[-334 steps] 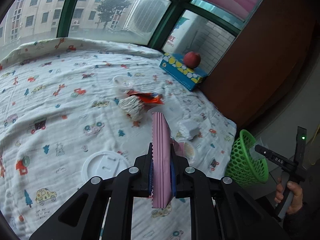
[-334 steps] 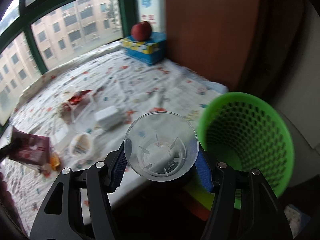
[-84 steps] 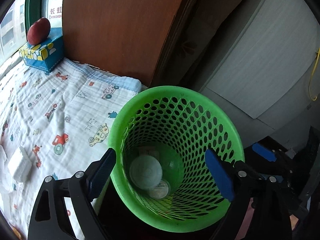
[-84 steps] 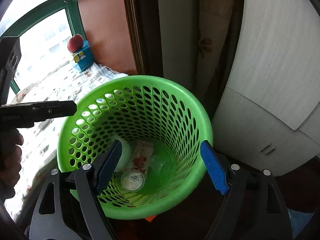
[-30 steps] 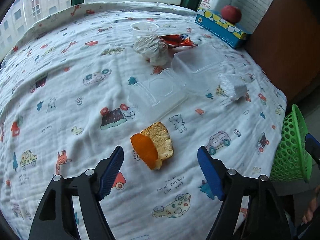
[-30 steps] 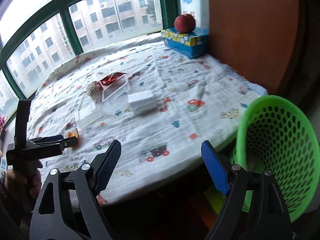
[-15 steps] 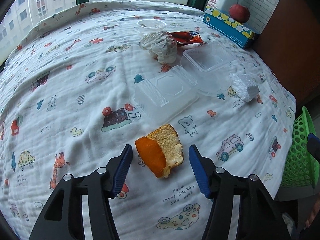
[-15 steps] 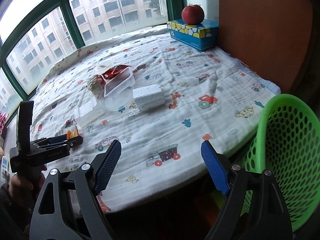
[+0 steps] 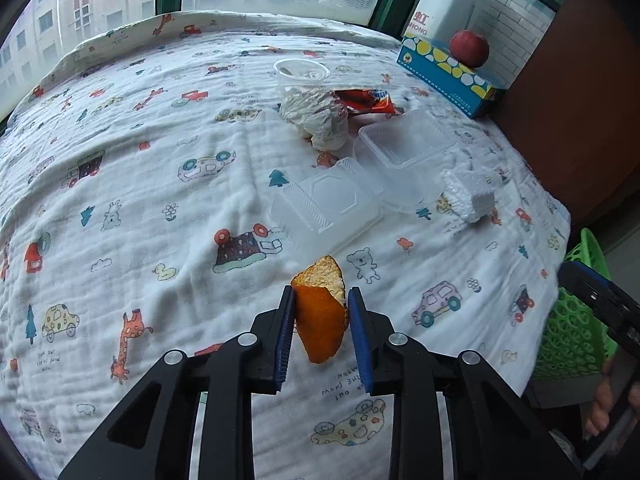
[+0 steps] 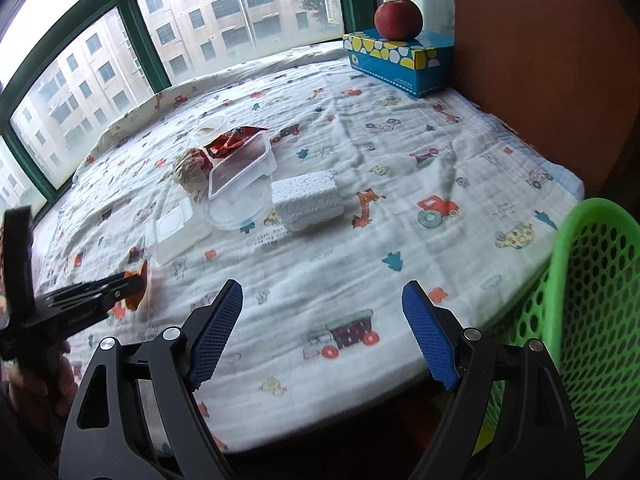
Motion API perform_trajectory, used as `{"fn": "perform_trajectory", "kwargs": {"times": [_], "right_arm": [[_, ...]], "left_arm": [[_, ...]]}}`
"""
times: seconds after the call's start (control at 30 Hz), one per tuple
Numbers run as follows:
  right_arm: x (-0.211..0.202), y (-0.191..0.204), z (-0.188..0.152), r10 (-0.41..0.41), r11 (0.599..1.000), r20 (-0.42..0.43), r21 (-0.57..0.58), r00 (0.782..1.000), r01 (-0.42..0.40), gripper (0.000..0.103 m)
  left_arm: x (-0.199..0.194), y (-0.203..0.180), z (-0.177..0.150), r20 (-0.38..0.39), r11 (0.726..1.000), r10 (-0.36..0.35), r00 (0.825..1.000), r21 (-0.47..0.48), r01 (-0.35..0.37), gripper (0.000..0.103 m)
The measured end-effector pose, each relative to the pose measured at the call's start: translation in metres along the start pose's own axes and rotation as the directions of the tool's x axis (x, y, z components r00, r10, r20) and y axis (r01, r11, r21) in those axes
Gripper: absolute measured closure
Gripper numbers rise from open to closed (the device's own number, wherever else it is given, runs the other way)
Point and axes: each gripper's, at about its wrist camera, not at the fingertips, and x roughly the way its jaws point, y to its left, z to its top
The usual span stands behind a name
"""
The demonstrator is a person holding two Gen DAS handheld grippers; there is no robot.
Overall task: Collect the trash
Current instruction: 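Grasp the white foam block with the right tool and lift it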
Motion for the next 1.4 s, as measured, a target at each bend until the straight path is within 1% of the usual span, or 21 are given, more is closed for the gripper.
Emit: {"fn": "perform_trajectory", "kwargs": {"times": [0.13, 0.23, 0.3, 0.37, 0.47, 0.53, 0.67, 0.83, 0.87, 0.93, 1.07, 1.17, 1.4], "right_arm": [[0.018, -0.003, 0.013, 0.032, 0.999, -0.008, 0.023, 0.999, -0.032, 0.022], [0.036, 0.0, 0.024, 0.038, 0.999, -0.02, 0.011, 0.999, -0.038, 0.022], [0.049, 0.002, 0.031, 0.029, 1.0, -0.034, -0.006, 0.999, -0.029, 0.022], [0.063, 0.003, 0.037, 0.04, 0.999, -0.05, -0.008, 0.998, -0.041, 0.022], [0.079, 0.003, 0.044, 0.024, 0.999, -0.063, -0.02, 0.998, -0.025, 0.022], [0.087, 0.002, 0.048, 0.03, 0.999, -0.072, -0.025, 0.997, -0.032, 0.022], [0.1, 0.005, 0.051, 0.018, 0.998, -0.09, -0.055, 0.996, -0.023, 0.022], [0.112, 0.008, 0.052, 0.005, 0.997, -0.103, -0.079, 0.995, -0.013, 0.029], [0.114, 0.008, 0.052, 0.002, 0.996, -0.107, -0.083, 0.994, -0.011, 0.035], [0.113, 0.008, 0.052, -0.002, 0.996, -0.102, -0.089, 0.995, -0.007, 0.039], [0.102, 0.007, 0.05, 0.005, 0.997, -0.084, -0.079, 0.996, -0.012, 0.039], [0.086, 0.003, 0.047, 0.008, 0.998, -0.067, -0.062, 0.998, -0.013, 0.039], [0.04, -0.014, 0.037, -0.007, 1.0, -0.021, -0.014, 1.0, 0.007, 0.039]], "left_arm": [[-0.011, 0.002, 0.003, 0.01, 1.0, -0.027, 1.0, -0.001, 0.027, 0.078], [-0.018, 0.002, 0.006, 0.023, 0.999, -0.041, 0.999, 0.0, 0.041, 0.078], [-0.022, 0.004, 0.009, 0.031, 0.999, -0.049, 0.998, -0.002, 0.05, 0.078], [-0.025, 0.004, 0.012, 0.038, 0.999, -0.052, 0.998, 0.001, 0.052, 0.078], [-0.027, 0.007, 0.019, 0.044, 0.998, -0.056, 0.997, -0.001, 0.056, 0.078], [-0.027, 0.009, 0.023, 0.045, 0.998, -0.063, 0.997, -0.002, 0.063, 0.078], [-0.027, 0.007, 0.033, 0.052, 0.998, -0.063, 0.997, 0.012, 0.062, 0.078], [-0.023, 0.002, 0.042, 0.052, 0.998, -0.066, 0.996, 0.022, 0.065, 0.078], [-0.022, 0.0, 0.043, 0.051, 0.998, -0.066, 0.997, 0.026, 0.064, 0.078], [-0.021, -0.001, 0.045, 0.049, 0.997, -0.069, 0.996, 0.027, 0.068, 0.078], [-0.021, -0.008, 0.047, 0.051, 0.997, -0.074, 0.996, 0.04, 0.072, 0.078], [-0.023, -0.014, 0.048, 0.056, 0.996, -0.079, 0.995, 0.057, 0.075, 0.078], [-0.03, -0.041, 0.05, 0.067, 0.988, -0.121, 0.99, 0.106, 0.114, 0.078]]}}
